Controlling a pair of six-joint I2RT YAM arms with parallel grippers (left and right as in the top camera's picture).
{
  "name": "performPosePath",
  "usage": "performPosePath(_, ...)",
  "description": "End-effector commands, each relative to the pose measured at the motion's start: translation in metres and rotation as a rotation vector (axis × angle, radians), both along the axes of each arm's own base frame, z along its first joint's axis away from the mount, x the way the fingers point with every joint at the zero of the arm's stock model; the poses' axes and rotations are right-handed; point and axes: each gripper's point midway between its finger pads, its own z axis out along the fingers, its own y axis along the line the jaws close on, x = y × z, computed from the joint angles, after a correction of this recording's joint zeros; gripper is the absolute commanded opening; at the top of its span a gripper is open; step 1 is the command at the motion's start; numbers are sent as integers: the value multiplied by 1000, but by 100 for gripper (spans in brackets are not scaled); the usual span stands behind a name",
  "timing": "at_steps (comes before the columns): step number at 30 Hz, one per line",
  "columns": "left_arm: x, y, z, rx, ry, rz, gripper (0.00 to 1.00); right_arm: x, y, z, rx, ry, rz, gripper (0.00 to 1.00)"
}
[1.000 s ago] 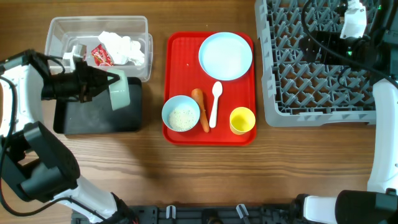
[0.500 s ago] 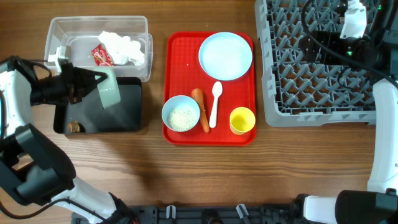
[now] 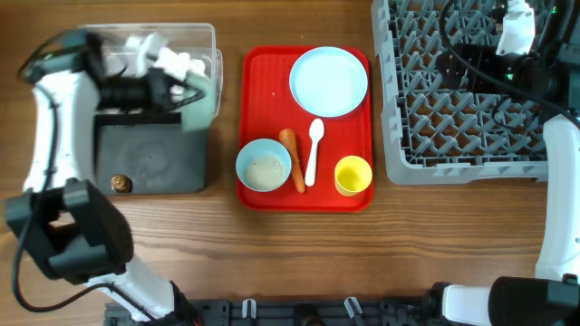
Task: Sort waste into correct bins and load items into the dishwasher rack
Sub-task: 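Carry the green bowl left and tip the brown lump onto the black tray, then return the green bowl to the red tray and release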
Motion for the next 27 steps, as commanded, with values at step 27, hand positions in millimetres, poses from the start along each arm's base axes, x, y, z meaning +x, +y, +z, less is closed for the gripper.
performPosePath(27,76,-170,-161,1030,-265,68,4,3,2,-4,28,13,-3,100)
